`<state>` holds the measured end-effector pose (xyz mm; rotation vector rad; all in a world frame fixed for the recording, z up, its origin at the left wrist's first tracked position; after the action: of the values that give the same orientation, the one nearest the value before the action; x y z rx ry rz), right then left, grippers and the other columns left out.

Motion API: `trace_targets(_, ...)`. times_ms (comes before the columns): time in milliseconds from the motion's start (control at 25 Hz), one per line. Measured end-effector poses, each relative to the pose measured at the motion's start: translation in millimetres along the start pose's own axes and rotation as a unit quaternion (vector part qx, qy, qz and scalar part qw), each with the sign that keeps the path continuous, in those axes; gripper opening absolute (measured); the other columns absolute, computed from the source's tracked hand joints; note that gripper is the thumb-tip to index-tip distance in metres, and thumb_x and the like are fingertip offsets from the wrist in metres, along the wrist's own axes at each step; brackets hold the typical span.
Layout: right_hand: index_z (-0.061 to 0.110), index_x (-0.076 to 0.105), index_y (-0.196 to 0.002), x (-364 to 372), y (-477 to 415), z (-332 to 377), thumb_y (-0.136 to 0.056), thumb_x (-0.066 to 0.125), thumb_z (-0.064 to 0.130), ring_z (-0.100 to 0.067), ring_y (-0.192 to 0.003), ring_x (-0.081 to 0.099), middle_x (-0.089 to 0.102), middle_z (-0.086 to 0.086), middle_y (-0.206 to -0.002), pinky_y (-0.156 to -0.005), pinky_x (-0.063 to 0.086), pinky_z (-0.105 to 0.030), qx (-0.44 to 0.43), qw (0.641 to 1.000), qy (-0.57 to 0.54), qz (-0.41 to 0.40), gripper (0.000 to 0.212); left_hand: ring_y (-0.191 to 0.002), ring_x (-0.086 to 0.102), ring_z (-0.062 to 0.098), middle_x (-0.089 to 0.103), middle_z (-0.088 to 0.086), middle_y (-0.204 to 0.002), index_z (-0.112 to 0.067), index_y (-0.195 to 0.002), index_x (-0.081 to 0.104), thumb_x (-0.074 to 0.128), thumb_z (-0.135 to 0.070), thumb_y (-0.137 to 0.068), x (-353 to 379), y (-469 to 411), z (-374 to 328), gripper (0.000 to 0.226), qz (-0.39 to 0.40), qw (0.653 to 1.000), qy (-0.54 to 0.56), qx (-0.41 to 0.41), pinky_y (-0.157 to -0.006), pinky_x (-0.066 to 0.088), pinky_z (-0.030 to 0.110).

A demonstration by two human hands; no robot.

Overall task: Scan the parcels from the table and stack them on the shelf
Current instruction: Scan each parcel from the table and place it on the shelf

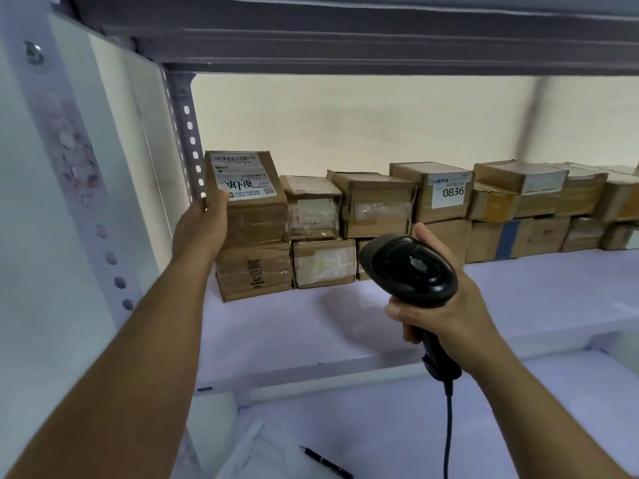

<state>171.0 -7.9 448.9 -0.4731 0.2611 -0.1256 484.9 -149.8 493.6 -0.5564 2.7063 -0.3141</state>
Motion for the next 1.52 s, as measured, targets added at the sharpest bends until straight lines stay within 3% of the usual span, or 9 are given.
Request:
trace_targets(200,0.049,0.036,-0.142,-2.3,-0.3,3.3,-0.069,0.079,-0.009,-0.028,-0.049,0.061,0.066,-0.003,-0.112,-0.050,0.055,-0.034,0.002,1.000,-0.002,-0.013,0.102,-0.111,0.055,0.022,0.055,-0.007,-0.112,-0.030,-0.132,0.047,0.055,-0.057,-0.085,11.0,-4.2,6.7,0.055,0.010,0.999,0.030,0.011,-0.100,0.045,0.043)
trace_targets(400,0.047,0.034,-0.144,-9.3,6.8,3.2,-0.070,0.079,-0.009,-0.026,-0.050,0.062,0.064,0.002,-0.116,-0.051,0.056,-0.034,0.003,1.000,0.004,-0.012,0.103,-0.115,0.052,0.024,0.053,-0.001,-0.127,-0.032,-0.141,0.033,0.058,-0.046,-0.083,14.9,-2.5,10.2,0.064,0.014,0.999,0.034,0.010,-0.101,0.045,0.047)
trace_targets(520,0.050,0.034,-0.141,-17.9,13.7,4.0,-0.070,0.079,-0.007,-0.025,-0.051,0.062,0.062,0.001,-0.119,-0.051,0.056,-0.035,0.002,1.000,0.005,-0.014,0.102,-0.131,0.040,0.027,0.039,0.006,-0.145,-0.028,-0.148,0.023,0.063,-0.045,-0.083,5.9,18.5,-1.4,0.078,-0.087,0.994,-0.031,0.066,-0.105,0.041,0.050)
trace_targets(680,0.051,0.035,-0.139,-34.9,25.5,2.1,-0.070,0.080,-0.007,-0.024,-0.051,0.062,0.061,0.002,-0.122,-0.051,0.055,-0.035,0.010,1.000,-0.012,-0.013,0.101,-0.132,0.038,0.025,0.038,0.009,-0.146,-0.019,-0.144,0.035,0.065,-0.037,-0.084,13.6,81.1,-36.0,0.069,-0.178,0.966,-0.025,0.187,-0.107,0.037,0.040)
trace_targets(760,0.051,0.034,-0.139,-45.0,32.6,1.2,-0.071,0.079,-0.007,-0.021,-0.052,0.062,0.059,0.003,-0.123,-0.051,0.055,-0.032,0.012,1.000,-0.019,-0.011,0.100,-0.124,0.046,0.025,0.045,0.010,-0.137,-0.015,-0.140,0.042,0.066,-0.035,-0.082,38.3,111.7,-48.2,0.065,-0.144,0.960,-0.004,0.239,-0.100,0.040,0.034)
trace_targets(920,0.046,0.032,-0.144,-81.7,61.1,-9.3,-0.072,0.079,-0.005,-0.024,-0.058,0.064,0.058,0.010,-0.121,-0.052,0.057,-0.033,0.030,0.999,-0.018,-0.030,0.100,-0.116,0.049,0.024,0.051,0.008,-0.127,-0.013,-0.135,0.048,0.067,-0.038,-0.080,120.4,180.9,-55.9,0.062,-0.013,0.953,-0.037,0.299,-0.094,0.047,0.041)
trace_targets(1240,0.053,0.034,-0.137,-207.6,146.3,-41.0,-0.073,0.079,-0.006,-0.019,-0.054,0.062,0.059,0.001,-0.123,-0.053,0.055,-0.033,0.089,0.989,-0.001,-0.115,0.098,-0.120,0.049,0.021,0.049,0.003,-0.136,-0.020,-0.135,0.048,0.073,-0.036,-0.082,266.8,299.3,-77.6,0.061,0.139,0.949,-0.052,0.278,-0.096,0.049,0.045)
trace_targets(1400,0.058,0.037,-0.132,-282.7,194.6,-51.6,-0.072,0.079,-0.008,-0.020,-0.053,0.062,0.062,-0.004,-0.121,-0.051,0.053,-0.034,0.108,0.979,0.000,-0.170,0.099,-0.119,0.051,0.015,0.042,-0.002,-0.143,-0.027,-0.142,0.036,0.071,-0.042,-0.083,340.5,364.0,-102.9,0.070,0.216,0.933,-0.043,0.284,-0.086,0.050,0.030)
trace_targets(1520,0.060,0.038,-0.131,-346.3,234.1,-50.8,-0.071,0.081,-0.006,-0.019,-0.054,0.062,0.062,-0.007,-0.121,-0.051,0.051,-0.033,0.112,0.971,0.013,-0.210,0.099,-0.123,0.048,0.016,0.042,-0.002,-0.144,-0.027,-0.143,0.035,0.070,-0.047,-0.082,393.4,420.2,-121.9,0.073,0.257,0.918,-0.037,0.301,-0.092,0.049,0.033)
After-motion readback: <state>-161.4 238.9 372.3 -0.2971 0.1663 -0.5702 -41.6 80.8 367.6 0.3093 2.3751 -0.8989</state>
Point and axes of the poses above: each hand's wrist, its own y-axis away from the middle knuckle, its own x-axis out of the palm, z = x × y, the point moved 8 cm from there along -y, towards the middle knuckle
